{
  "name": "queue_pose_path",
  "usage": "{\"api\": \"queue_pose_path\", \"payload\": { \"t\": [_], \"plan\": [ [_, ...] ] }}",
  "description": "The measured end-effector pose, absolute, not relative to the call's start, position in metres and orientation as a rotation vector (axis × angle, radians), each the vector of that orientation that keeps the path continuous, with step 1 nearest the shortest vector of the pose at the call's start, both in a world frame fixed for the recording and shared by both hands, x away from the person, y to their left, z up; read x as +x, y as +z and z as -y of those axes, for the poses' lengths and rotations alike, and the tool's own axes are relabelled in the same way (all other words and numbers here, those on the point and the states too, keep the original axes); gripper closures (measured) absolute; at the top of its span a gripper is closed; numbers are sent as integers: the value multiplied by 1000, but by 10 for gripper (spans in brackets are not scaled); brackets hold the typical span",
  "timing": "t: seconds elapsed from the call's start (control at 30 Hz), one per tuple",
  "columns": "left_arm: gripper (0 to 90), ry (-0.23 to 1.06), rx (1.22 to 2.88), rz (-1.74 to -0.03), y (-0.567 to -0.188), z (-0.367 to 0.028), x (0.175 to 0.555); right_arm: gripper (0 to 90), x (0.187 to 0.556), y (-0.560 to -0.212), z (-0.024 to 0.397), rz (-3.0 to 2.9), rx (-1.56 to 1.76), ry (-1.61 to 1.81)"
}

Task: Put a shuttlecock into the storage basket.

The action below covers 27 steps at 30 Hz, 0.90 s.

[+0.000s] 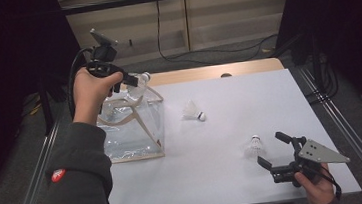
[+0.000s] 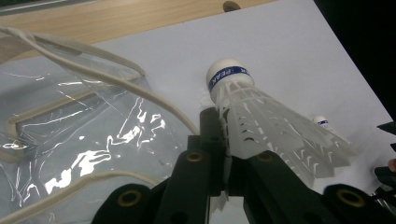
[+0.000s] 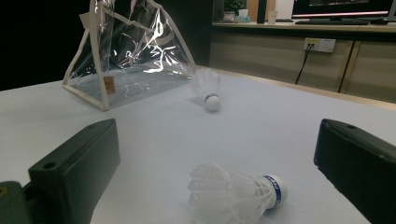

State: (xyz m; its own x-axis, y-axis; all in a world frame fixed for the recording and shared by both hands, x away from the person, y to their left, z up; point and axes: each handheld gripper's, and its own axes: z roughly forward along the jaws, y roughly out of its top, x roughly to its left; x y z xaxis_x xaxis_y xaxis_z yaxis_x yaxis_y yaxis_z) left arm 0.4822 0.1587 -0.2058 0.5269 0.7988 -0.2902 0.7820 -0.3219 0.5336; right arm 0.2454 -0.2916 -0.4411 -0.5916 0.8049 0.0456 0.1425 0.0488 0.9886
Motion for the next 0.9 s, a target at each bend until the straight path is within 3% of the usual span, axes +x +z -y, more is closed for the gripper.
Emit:
{"api": "queue_pose_path", "payload": {
  "t": [0.9],
  "plan": [
    [899,101,2092,-1389,-211,-177,495,0,246,-441,292,-1791,951,1590]
  ]
}}
